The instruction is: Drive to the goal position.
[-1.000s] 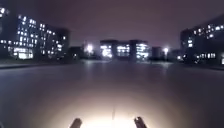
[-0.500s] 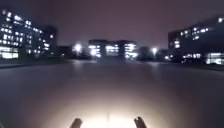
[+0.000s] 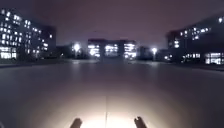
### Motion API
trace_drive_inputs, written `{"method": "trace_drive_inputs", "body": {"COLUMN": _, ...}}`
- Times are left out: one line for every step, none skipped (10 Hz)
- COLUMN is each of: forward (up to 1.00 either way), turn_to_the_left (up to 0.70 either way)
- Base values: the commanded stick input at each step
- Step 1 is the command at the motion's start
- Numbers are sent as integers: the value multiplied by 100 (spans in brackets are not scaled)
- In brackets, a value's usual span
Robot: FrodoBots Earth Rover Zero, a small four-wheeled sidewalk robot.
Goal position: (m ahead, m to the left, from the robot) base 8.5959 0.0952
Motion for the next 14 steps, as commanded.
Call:
{"method": "trace_drive_inputs", "body": {"forward": 100, "turn_to_the_left": 0}}
{"method": "trace_drive_inputs", "body": {"forward": 100, "turn_to_the_left": 0}}
{"method": "trace_drive_inputs", "body": {"forward": 100, "turn_to_the_left": 0}}
{"method": "trace_drive_inputs", "body": {"forward": 100, "turn_to_the_left": 0}}
{"method": "trace_drive_inputs", "body": {"forward": 100, "turn_to_the_left": 0}}
{"method": "trace_drive_inputs", "body": {"forward": 100, "turn_to_the_left": 0}}
{"method": "trace_drive_inputs", "body": {"forward": 100, "turn_to_the_left": 0}}
{"method": "trace_drive_inputs", "body": {"forward": 100, "turn_to_the_left": 0}}
{"method": "trace_drive_inputs", "body": {"forward": 100, "turn_to_the_left": 0}}
{"method": "trace_drive_inputs", "body": {"forward": 100, "turn_to_the_left": 0}}
{"method": "trace_drive_inputs", "body": {"forward": 100, "turn_to_the_left": 0}}
{"method": "trace_drive_inputs", "body": {"forward": 100, "turn_to_the_left": 0}}
{"method": "trace_drive_inputs", "body": {"forward": 100, "turn_to_the_left": 0}}
{"method": "trace_drive_inputs", "body": {"forward": 100, "turn_to_the_left": 0}}
